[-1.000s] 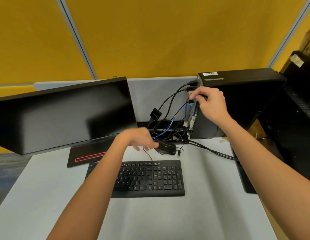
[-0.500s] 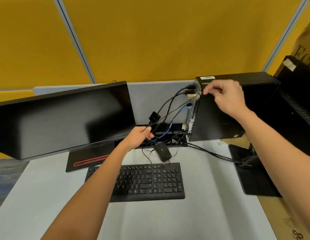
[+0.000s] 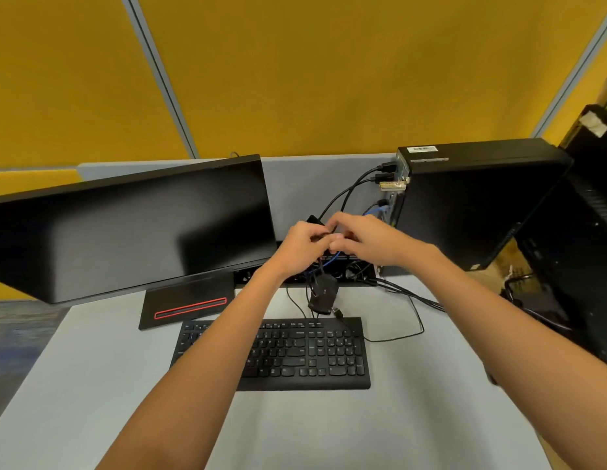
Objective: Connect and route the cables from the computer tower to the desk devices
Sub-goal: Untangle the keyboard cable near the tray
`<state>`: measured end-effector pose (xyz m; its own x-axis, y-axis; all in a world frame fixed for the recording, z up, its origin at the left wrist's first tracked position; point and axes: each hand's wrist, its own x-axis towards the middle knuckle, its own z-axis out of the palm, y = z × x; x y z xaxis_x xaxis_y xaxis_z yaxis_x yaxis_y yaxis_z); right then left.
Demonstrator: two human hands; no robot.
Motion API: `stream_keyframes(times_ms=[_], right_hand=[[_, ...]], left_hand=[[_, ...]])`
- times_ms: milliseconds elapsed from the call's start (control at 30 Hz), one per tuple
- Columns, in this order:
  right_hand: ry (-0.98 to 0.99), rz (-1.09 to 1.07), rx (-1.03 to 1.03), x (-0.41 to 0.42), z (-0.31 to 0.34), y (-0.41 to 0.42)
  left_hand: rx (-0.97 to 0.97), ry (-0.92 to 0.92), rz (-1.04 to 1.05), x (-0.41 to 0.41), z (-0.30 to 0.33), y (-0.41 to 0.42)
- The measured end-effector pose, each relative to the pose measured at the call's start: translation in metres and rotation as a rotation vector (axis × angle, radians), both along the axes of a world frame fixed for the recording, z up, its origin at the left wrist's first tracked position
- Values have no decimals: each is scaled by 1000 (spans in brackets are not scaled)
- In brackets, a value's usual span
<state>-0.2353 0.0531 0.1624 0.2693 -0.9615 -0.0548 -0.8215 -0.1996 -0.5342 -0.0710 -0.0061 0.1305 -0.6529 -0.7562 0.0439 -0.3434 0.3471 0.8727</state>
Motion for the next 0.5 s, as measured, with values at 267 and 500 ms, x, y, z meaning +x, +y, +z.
stream_keyframes(times_ms=[267,500], right_hand=[[297,-269,-373,-49,16,3],[196,-684,-578,-94,33,3]], left_hand=[[-34,-101,35,18,-7,-3],[-173,-409,151,46,-23,-1]])
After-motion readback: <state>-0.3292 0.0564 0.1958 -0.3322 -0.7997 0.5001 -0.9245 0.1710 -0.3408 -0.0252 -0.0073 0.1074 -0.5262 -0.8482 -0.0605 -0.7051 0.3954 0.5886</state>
